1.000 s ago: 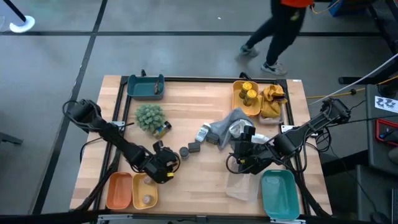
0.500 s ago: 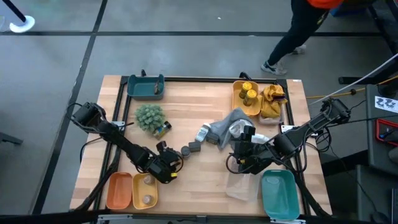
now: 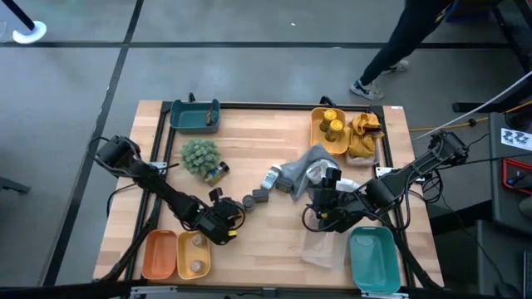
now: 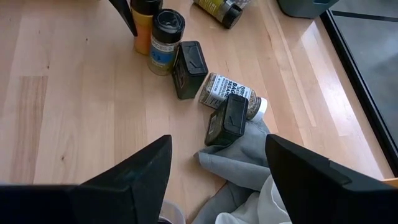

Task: Sort spices by type
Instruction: Put the black seasoning bottle into the transparent bin

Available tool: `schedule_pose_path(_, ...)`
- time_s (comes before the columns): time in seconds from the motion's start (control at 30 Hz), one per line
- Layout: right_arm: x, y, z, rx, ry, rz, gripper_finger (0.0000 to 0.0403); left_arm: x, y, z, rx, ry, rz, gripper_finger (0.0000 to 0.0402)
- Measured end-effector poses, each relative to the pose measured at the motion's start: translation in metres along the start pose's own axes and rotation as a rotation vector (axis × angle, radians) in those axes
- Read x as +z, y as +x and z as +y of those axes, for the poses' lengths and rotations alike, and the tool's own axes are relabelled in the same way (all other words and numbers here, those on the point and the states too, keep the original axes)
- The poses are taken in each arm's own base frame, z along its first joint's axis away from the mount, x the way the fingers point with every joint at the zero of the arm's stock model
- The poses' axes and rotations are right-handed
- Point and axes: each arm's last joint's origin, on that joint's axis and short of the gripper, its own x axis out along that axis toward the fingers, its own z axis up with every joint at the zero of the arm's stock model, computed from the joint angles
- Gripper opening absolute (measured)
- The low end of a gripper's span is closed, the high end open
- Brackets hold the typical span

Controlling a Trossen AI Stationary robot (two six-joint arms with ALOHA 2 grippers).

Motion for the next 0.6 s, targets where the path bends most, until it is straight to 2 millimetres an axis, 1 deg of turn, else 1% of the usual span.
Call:
schedule_pose_path(0.2,0.001,0.000,0.000,0.003,0.004,-0.006,0.0257,0.008,-0.008,0.000,-0.045,-0.033,-0.018,0.0152)
schedule_pose_path(0.37,0.006,0.000,0.003,0.027,0.044,-0.057,0.0257,0.015,-0.017,0.001,-0.094,-0.054,-0.028,0.0157)
schedule_pose_path(0.6,0.019,0.002,0.010,0.066,0.128,-0.166,0.0257,0.032,-0.026,-0.007,-0.205,-0.059,-0.155,0.0156)
